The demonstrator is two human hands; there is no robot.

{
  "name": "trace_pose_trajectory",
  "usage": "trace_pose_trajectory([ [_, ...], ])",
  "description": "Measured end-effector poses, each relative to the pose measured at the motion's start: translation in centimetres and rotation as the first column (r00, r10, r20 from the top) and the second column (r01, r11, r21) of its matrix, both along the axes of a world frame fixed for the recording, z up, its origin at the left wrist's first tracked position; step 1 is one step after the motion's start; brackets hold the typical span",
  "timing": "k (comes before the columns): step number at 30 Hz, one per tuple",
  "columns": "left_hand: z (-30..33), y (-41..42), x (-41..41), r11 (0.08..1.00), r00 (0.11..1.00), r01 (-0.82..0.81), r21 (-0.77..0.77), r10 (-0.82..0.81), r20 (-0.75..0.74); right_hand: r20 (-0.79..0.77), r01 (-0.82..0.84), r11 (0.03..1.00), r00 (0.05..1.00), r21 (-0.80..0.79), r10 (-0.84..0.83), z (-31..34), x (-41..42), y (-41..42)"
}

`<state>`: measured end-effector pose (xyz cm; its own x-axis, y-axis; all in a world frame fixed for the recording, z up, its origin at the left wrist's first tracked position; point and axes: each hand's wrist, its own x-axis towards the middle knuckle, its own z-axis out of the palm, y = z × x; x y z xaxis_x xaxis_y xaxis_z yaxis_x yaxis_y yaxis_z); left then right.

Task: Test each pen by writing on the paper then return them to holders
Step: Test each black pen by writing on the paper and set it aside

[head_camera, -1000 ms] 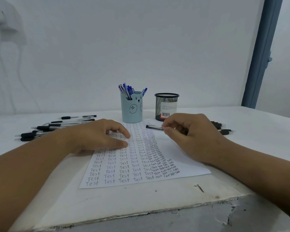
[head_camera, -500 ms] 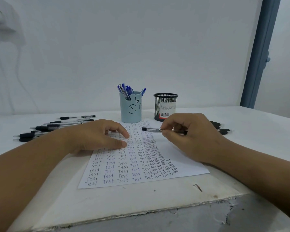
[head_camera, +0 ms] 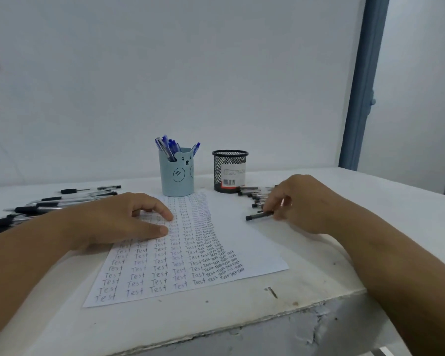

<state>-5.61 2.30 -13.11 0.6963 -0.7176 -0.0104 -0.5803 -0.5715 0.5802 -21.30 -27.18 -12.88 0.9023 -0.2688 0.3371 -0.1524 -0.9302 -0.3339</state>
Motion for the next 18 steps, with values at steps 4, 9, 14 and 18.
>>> trace_pose_trajectory([
  [4,0.1,0.2,0.1,0.999,0.999,0.032,-0.008,-0.032,-0.001,-0.036,0.018,1.000,0.999,-0.001,-0.018,-0.2,0.0,-0.2],
  [9,0.0,0.4,0.2,0.998,0.998,0.060,0.006,-0.060,0.015,0.005,0.082,0.994,0.997,-0.079,-0.082,-0.3,0.1,-0.2],
  [14,0.2,0.5,-0.1,0.999,0.998,0.050,0.019,-0.050,0.027,-0.010,0.082,0.995,0.997,-0.057,-0.082,-0.4,0.2,0.2],
  [18,0.2,0.2,-0.4,1.000,1.000,0.025,0.001,-0.026,0.015,-0.036,0.082,0.996,0.996,-0.035,-0.083,-0.5,0.1,0.7],
])
